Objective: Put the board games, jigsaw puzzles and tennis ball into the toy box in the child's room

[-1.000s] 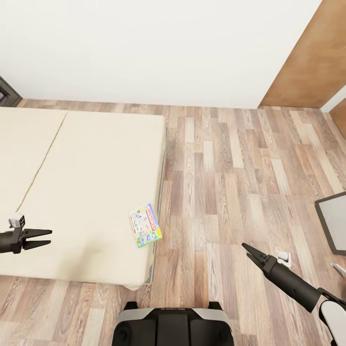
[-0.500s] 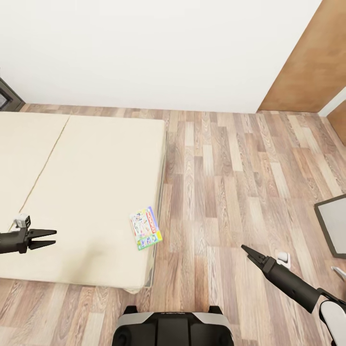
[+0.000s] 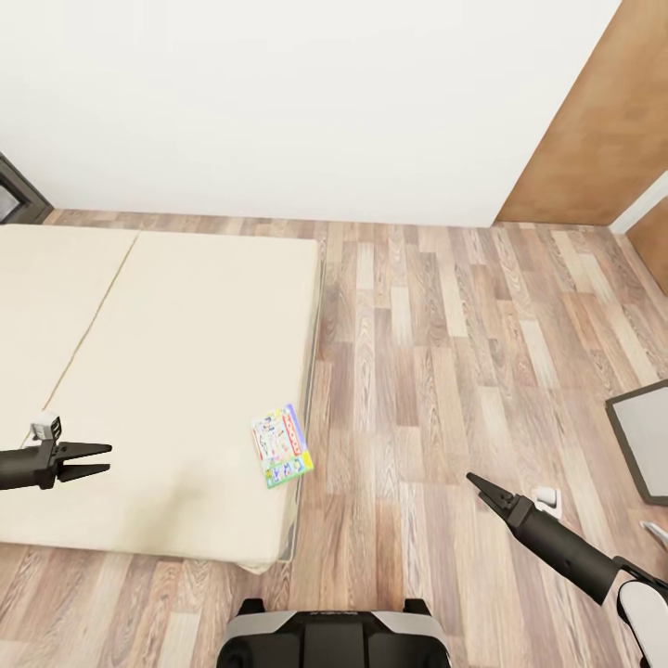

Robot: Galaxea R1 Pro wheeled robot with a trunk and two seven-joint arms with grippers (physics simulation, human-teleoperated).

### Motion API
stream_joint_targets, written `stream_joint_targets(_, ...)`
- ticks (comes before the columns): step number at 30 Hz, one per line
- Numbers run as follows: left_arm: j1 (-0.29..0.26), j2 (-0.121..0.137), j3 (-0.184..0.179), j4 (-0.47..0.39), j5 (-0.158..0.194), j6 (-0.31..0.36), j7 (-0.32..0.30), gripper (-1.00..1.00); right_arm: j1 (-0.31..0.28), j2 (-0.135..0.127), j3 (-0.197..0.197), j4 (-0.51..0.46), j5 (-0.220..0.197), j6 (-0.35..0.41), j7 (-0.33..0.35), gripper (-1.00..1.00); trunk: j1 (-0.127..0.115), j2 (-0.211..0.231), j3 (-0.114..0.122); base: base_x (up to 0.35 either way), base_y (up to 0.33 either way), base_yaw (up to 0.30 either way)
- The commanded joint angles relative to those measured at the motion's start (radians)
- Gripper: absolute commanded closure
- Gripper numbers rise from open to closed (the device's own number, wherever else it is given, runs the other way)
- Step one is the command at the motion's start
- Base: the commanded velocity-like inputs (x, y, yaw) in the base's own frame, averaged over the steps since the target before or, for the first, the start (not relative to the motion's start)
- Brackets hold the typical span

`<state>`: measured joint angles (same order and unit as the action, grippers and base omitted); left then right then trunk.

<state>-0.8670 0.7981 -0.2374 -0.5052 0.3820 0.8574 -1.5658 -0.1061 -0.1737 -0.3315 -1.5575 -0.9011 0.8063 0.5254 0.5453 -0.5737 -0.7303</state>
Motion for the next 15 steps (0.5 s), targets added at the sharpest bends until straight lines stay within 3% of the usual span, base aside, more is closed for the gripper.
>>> stream_joint_targets(1,-0.001,0.001,-0.007,0.001,0.003,0.01,-0.005,-1.0,-0.001,0.0,-0.001,0.0,-0.001,0.007,0.002,-1.0,0.0,-0.001,0.001,0.0,0.0,0.0)
stream_joint_targets(15,-0.001,0.001,-0.005,0.002,0.006,-0.023,-0.005,-1.0,-0.001,0.0,-0.002,0.001,-0.001,0.007,0.001,-1.0,0.0,-0.001,0.024,0.0,0.0,0.0)
